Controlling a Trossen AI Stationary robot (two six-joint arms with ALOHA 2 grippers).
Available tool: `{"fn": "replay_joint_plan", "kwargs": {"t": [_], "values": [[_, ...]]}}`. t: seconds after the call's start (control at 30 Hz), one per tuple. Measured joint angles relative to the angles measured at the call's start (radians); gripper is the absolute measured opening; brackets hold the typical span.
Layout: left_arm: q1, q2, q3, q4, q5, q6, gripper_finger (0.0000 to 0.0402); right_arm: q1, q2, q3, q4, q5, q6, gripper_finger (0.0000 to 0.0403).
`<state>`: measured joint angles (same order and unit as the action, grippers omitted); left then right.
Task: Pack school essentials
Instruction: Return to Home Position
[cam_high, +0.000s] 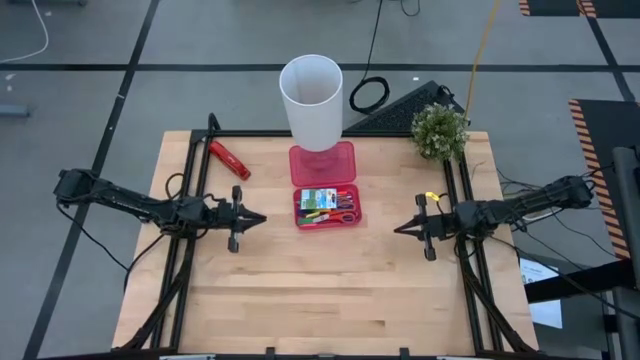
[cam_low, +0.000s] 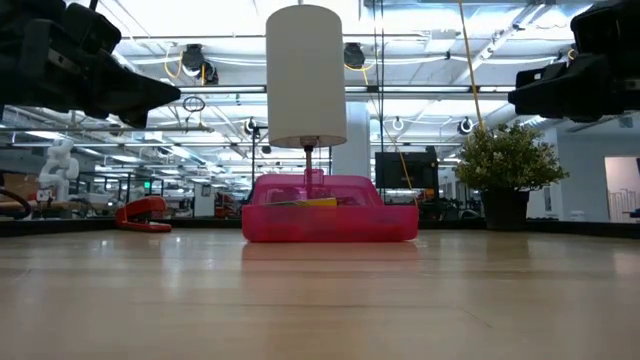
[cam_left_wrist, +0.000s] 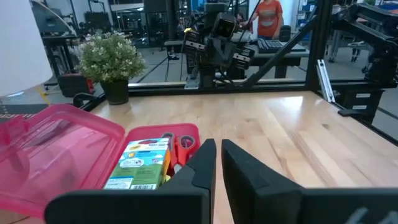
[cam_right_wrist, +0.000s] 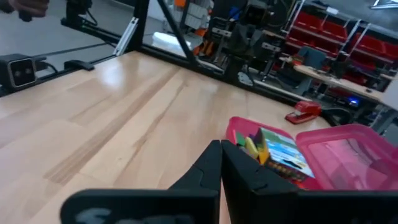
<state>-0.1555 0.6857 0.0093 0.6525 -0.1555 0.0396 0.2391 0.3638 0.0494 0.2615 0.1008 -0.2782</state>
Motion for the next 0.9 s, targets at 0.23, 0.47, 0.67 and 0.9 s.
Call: {"fn": "replay_joint_plan", "kwargs": {"t": [0.23,0.47,0.67,0.9], "values": [[0.000,0.000,0.000,-0.003,0.001,0.008,0.0030,-0.010,-0.080,-0.002,-0.040,0.031,-0.015,0.0000],[0.000,0.000,0.000,-0.005,0.009,0.037,0.0030,-0.011,-0.224,-0.003,-0.095,0.026,-0.067,0.0000],[0.000,0.000,0.001,-0.002,0.029,0.053,0.0030,-0.011,-0.348,-0.007,-0.152,0.000,-0.092,0.0000],[0.000,0.000,0.002,0.008,0.029,0.057,0.0030,-0.060,-0.356,-0.034,-0.123,-0.028,-0.073,0.0000]]}}
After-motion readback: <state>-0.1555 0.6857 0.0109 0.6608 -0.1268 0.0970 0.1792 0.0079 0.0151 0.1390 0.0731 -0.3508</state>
